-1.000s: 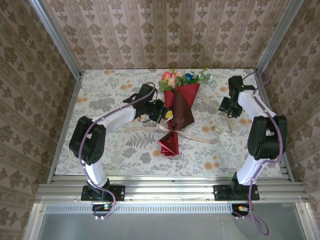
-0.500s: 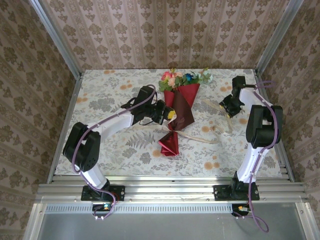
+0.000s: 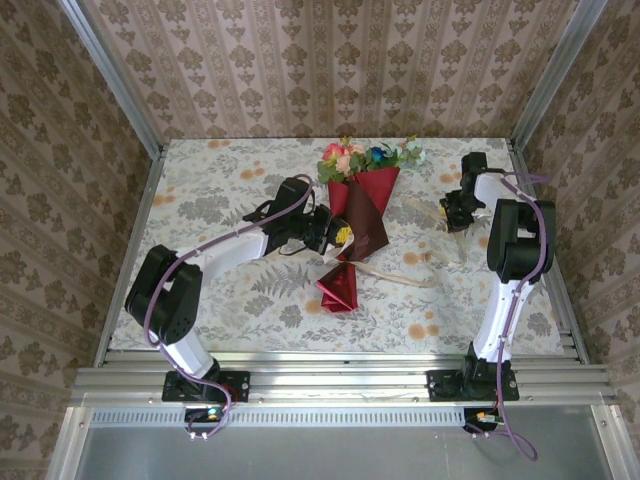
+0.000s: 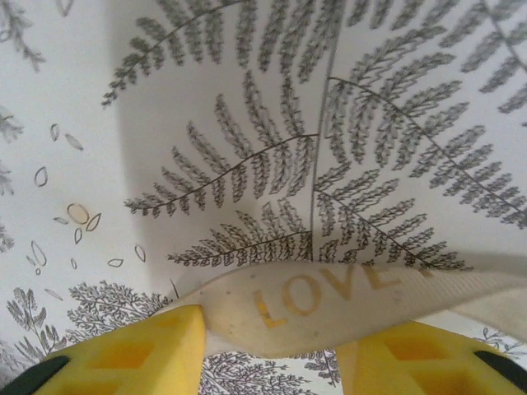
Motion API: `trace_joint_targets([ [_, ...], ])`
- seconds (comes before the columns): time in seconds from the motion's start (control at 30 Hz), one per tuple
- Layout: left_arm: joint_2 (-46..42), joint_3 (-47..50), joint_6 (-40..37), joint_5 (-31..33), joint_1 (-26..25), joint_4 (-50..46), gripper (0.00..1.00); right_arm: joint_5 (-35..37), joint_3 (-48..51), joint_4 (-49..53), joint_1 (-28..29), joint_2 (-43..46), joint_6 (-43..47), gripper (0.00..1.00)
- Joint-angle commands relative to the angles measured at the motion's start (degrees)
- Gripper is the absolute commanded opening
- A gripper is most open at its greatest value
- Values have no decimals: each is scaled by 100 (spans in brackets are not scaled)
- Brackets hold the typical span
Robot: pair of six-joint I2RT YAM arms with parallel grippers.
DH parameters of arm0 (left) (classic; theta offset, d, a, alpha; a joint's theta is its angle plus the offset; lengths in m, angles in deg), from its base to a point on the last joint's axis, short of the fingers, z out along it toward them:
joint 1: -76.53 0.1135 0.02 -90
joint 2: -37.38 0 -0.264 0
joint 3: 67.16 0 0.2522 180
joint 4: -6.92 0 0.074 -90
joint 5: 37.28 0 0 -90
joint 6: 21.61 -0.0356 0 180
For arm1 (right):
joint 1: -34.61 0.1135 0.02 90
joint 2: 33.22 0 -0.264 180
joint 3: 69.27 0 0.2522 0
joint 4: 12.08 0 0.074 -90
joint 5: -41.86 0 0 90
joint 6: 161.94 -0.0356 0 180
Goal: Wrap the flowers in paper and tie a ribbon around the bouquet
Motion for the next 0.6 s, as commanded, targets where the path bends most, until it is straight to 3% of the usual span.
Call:
trace_joint_targets([
  [0.0,-121,67,-319,-179,-8,111,0,127,-116,-302,-45,-331,-249,38],
  [0.13,40,-76,-760,-247,-4,112,0,4,-250,-385,-37,-405,-55,0],
  [0.3,175,-542,-2327,-76,6,-674,0,159,-335,-362,192,193,587,0],
  [0.43,107,-658,-3886,645,-147,-1414,0,329,-244,-76,690,1063,1184,0],
  [0.57,-172,-109,-4617,1360,-364,-1060,0,425,-63,165,1263,1919,1417,0],
])
